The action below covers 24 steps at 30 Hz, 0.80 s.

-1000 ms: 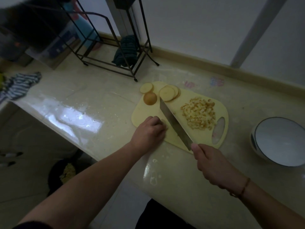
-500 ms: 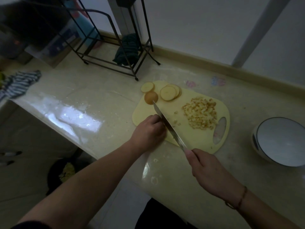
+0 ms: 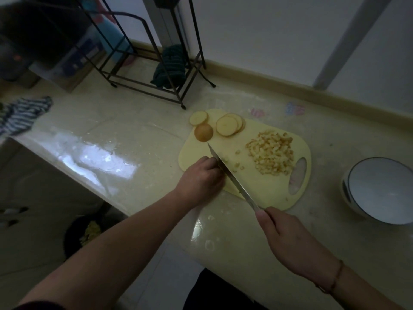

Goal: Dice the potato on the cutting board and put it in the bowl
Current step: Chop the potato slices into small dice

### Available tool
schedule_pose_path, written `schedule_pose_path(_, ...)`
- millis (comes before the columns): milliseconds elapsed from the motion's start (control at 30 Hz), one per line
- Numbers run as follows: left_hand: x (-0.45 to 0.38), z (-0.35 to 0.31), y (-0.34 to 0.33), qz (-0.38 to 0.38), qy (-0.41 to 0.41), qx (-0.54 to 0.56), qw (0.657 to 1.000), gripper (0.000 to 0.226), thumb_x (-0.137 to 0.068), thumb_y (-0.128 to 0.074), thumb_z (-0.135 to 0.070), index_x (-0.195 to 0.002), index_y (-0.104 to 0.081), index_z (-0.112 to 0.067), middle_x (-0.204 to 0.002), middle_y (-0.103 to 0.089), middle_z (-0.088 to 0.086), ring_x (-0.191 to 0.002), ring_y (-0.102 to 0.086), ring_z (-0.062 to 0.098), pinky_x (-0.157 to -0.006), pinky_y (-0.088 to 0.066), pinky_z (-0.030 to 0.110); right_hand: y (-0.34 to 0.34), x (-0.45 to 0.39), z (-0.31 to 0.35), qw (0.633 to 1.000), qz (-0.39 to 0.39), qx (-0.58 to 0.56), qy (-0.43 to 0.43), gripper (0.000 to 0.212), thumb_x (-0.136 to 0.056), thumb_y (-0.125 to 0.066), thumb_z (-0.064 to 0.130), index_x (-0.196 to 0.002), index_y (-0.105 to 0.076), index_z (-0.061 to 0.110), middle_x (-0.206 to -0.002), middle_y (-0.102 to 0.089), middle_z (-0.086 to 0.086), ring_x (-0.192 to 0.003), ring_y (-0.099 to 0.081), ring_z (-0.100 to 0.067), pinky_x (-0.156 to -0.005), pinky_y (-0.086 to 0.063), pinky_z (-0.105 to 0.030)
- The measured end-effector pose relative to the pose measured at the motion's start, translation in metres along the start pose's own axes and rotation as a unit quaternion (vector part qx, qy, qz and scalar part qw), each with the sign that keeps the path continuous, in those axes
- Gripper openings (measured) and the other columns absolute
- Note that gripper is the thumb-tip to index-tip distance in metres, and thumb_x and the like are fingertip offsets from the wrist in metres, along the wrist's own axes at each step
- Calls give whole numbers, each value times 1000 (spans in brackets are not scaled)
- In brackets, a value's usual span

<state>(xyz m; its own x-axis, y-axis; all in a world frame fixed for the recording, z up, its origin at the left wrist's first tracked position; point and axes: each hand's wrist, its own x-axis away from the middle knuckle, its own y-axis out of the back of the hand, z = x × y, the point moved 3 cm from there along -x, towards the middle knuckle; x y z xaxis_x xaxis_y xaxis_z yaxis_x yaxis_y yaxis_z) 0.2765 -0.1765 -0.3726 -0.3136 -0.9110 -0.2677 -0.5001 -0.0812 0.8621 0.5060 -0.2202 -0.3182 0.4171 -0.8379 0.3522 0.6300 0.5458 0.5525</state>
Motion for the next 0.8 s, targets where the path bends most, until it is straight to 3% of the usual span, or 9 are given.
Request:
schedule_pose_path(300,0,-2,4,-11,-20,-13,1000,19,-92,-63,-15,-82,-73,-2,-84,-62,13,-71,-58,33,-58,-51,41,-3,-33,10,999,21,36,1,45,-102,-34,42,-65,-44,19,-61,-50,4,-59,-48,-7,-56,-32,-24)
schedule_pose_path(467,4,-3,12,-30,-39,-61,997,16,-92,-66,-20,-87,-76,-9,-85,-65,8,-73,-62,29,-56,-51,36,13,-29,3,999,30,22,-16,51,-100,-32,47,-69,-50,11,-61,-54,-2,-58,-50,-13,-60,-39,-28)
schedule_pose_path(600,8,3,7,-31,-13,-6,999,18,-92,-66,-21,-95,-77,-7,-89,-64,10,-77,-64,29,-61,-54,36,18,-25,1,999,32,29,-19,48,-100,-33,46,-68,-48,13,-60,-53,1,-56,-48,-9,-55,-35,-21)
schedule_pose_path(800,-1,-5,4,-48,2,16,999,23,-92,-62,-20,-89,-78,-4,-85,-63,12,-76,-62,27,-65,-51,33,20,-25,2,999,34,0,-30,50,-98,-34,48,-69,-48,10,-60,-50,-2,-50,-43,-8,-57,-38,-31)
